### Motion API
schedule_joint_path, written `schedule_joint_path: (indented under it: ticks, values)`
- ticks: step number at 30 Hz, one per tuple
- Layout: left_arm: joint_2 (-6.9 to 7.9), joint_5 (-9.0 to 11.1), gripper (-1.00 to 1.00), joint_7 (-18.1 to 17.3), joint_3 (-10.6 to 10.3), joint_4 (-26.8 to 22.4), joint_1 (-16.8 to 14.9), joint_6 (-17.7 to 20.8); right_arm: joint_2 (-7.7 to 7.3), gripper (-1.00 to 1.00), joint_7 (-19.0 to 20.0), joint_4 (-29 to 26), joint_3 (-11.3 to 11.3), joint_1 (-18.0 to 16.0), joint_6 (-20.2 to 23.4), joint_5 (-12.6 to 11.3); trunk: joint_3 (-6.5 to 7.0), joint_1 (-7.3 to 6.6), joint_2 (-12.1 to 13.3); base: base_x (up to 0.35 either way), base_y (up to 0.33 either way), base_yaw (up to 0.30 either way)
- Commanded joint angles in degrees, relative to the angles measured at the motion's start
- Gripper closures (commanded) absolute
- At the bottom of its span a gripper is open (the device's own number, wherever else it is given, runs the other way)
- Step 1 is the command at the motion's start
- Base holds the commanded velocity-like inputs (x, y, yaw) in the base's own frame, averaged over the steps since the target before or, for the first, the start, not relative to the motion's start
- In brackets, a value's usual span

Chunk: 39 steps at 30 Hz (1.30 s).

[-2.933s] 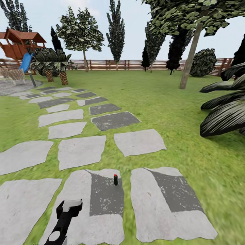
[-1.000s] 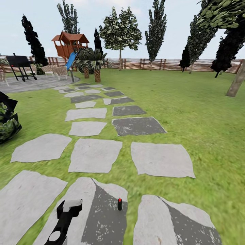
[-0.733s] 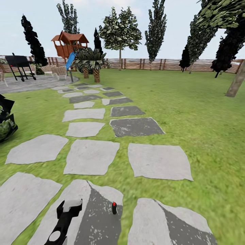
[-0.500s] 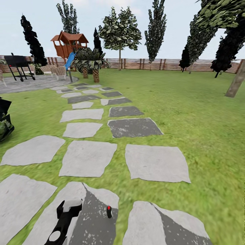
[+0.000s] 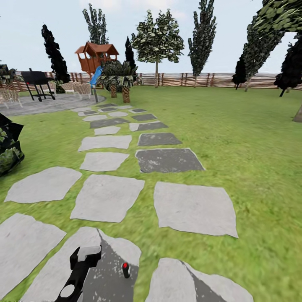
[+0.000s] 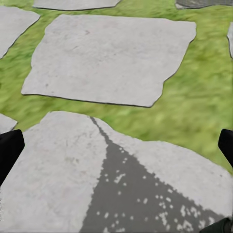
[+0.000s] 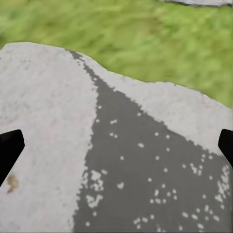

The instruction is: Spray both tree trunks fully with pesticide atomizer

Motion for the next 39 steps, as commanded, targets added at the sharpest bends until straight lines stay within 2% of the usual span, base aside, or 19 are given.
schedule_joint_path:
  ticks: [1,31,39]
  values:
    - [0.0,0.0,-1.0,0.0,0.0,0.0,0.0,0.0,0.0,-1.0,0.0,0.0,0.0,0.0,0.0,0.0,0.0,0.0,0.0,0.152,-0.24,0.268]
    - [0.0,0.0,-1.0,0.0,-0.2,0.0,0.0,0.0,0.01,-1.0,0.0,0.0,0.0,0.0,0.1,0.0,-0.7,0.0,0.0,0.14,-0.247,0.274]
    - [0.0,-0.2,-1.0,0.0,-0.2,0.0,0.0,0.0,0.07,-1.0,0.2,0.0,-0.1,0.0,0.1,0.0,-0.77,0.0,0.0,0.043,-0.036,0.048]
